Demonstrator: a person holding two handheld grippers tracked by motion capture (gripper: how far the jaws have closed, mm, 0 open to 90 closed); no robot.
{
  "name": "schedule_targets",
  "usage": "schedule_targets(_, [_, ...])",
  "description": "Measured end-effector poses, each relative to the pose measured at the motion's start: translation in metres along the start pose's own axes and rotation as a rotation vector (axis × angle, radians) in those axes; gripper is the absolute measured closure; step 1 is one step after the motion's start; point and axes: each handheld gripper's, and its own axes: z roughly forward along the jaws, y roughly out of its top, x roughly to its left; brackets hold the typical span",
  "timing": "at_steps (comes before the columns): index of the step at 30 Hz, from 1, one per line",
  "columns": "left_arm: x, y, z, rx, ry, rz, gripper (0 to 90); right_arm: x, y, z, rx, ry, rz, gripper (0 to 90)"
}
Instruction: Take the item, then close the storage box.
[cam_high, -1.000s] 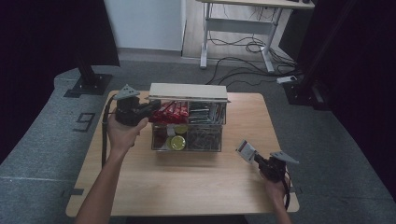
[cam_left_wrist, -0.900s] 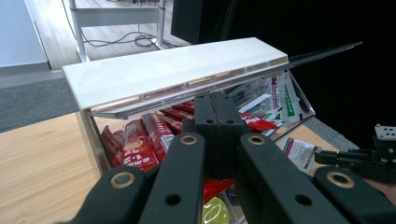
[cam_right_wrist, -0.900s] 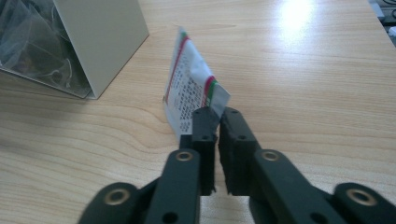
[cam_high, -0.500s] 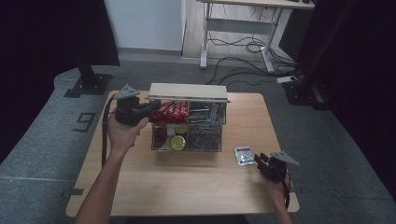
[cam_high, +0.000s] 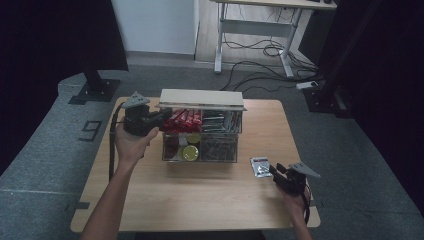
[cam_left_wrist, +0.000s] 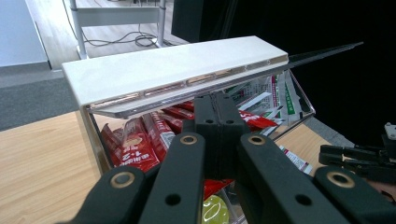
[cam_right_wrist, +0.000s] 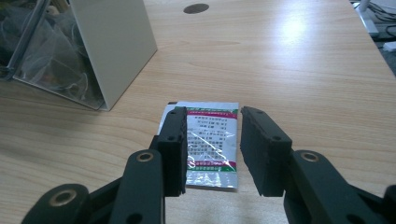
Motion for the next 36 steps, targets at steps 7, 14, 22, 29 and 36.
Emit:
schedule_targets(7, [0.0, -0.003, -0.001, -0.001, 0.001, -0.001, 90.0, 0.0, -0.001, 0.001, 0.001, 0.006, 0.003, 61.2])
schedule_targets(14, [0.0, -0.005, -0.001, -0.002, 0.001, -0.003, 90.0, 0.0, -0.001, 0.002, 0.009, 0.011, 0.003, 61.2])
schedule_targets(22, [-0.001, -0.01, 0.0, 0.003, -0.004, -0.007, 90.0, 0.0, -0.002, 0.002, 0.015, 0.012, 0.003, 61.4])
schedule_targets(29, [-0.002, -0.015, 0.0, 0.006, -0.005, -0.007, 90.0, 0.001, -0.003, 0.003, 0.022, 0.015, 0.0, 61.5])
schedule_targets(36, [-0.005, -0.017, -0.003, 0.002, -0.004, -0.001, 90.0, 0.0, -0.004, 0.003, 0.025, 0.016, 0.002, 61.9])
